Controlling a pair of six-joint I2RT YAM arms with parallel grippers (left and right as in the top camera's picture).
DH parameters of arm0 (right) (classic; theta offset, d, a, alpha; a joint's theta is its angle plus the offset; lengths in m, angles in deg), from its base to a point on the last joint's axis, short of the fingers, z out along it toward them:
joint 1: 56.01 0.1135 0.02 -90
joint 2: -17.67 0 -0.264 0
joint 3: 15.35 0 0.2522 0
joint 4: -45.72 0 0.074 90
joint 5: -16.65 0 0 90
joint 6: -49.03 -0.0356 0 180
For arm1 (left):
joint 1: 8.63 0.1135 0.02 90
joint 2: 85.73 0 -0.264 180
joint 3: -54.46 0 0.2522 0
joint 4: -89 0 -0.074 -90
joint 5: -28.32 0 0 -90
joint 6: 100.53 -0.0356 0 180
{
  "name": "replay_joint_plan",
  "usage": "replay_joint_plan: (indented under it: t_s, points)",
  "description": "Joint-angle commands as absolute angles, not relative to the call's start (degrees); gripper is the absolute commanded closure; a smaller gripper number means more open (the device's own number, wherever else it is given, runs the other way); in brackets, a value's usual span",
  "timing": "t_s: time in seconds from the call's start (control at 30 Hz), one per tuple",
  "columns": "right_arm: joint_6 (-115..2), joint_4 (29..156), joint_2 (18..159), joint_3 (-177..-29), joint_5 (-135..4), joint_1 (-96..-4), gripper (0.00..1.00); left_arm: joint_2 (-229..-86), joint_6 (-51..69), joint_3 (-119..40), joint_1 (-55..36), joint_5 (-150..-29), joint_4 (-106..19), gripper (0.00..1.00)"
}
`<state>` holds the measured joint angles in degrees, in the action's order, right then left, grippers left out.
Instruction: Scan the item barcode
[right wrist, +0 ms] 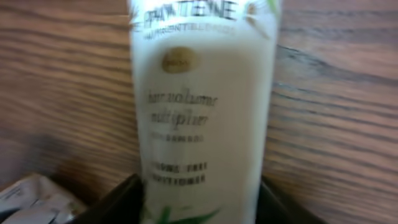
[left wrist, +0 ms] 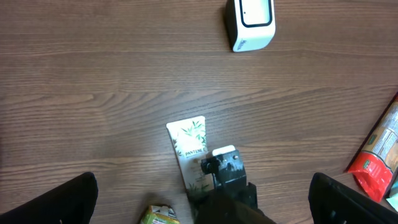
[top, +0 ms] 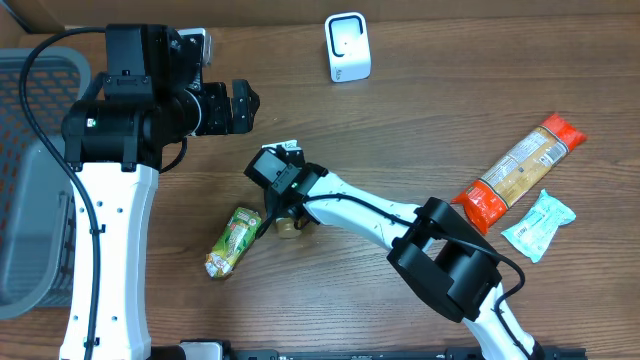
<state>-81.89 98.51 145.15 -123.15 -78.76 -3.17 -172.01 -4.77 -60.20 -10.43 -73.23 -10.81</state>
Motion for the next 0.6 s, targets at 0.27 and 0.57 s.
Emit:
replay_joint_plan:
  t_s: [0.27,0.57]
  points:
    - [-74.11,104.30,141.17,-122.98,-78.19,-7.39,0.96,-172.32,-5.86,-61.01,-10.52,-73.10,-10.85,0.00]
    - [-68.43,122.66,137.22,-122.98,-112.88,-11.74,0.96,-172.32,-5.86,-61.01,-10.52,-73.07,-10.85,0.00]
